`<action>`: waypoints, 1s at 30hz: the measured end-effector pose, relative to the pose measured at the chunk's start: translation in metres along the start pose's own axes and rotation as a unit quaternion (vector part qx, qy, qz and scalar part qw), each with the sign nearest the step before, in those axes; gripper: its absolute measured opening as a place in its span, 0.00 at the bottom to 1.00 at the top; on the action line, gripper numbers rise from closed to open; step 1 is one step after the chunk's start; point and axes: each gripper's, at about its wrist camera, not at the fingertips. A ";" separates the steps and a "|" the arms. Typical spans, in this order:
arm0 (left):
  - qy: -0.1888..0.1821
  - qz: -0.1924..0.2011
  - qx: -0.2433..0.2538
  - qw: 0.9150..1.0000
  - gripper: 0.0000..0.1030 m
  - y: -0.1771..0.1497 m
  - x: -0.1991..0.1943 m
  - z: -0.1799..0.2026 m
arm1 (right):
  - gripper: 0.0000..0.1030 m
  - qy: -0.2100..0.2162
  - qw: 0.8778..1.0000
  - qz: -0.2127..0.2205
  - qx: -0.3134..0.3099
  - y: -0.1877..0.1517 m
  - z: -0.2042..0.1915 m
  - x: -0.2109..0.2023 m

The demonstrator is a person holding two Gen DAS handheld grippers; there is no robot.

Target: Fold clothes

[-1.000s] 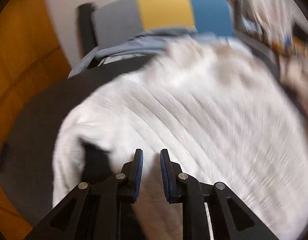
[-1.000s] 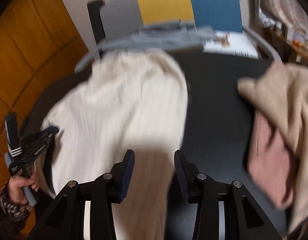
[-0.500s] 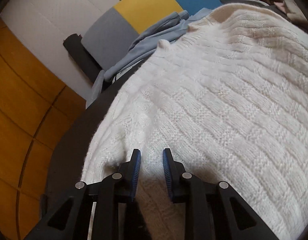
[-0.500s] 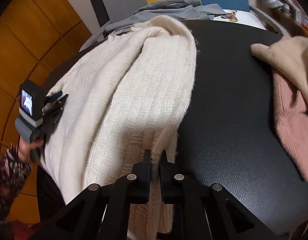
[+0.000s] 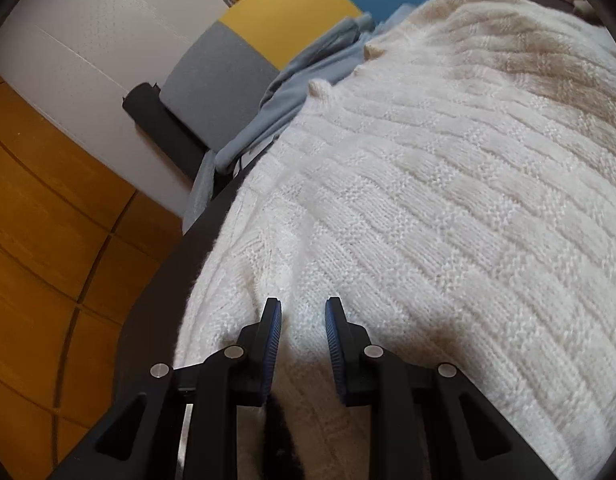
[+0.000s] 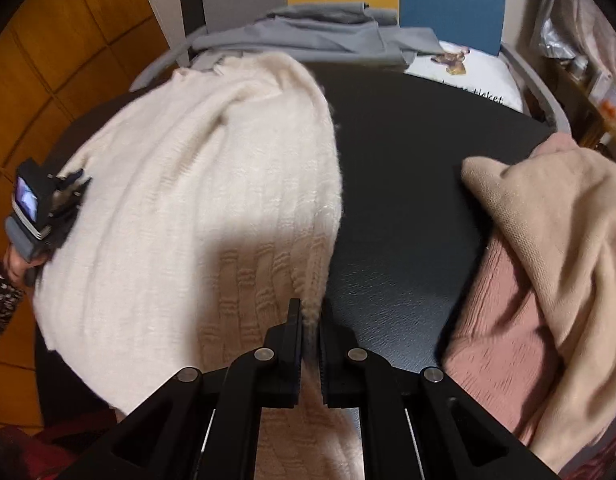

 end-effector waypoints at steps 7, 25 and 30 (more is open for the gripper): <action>-0.117 0.052 -0.149 0.980 0.22 0.006 -0.088 0.006 | 0.46 -0.024 0.996 0.055 0.071 -0.035 0.019 -0.012; -0.232 0.052 -0.173 0.956 0.24 -0.011 -0.118 0.071 | 0.10 -0.048 0.999 0.003 -0.007 -0.114 -0.016 -0.026; -0.243 0.058 -0.177 0.952 0.24 -0.014 -0.115 0.063 | 0.10 -0.126 0.990 0.013 -0.058 -0.088 0.009 -0.062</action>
Point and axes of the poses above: each gripper's, at about its wrist camera, not at the fingertips, and x roughly the way its jaws point, z to its right, y to its top, and after that the axes turned 2 degrees about -x, right-handed
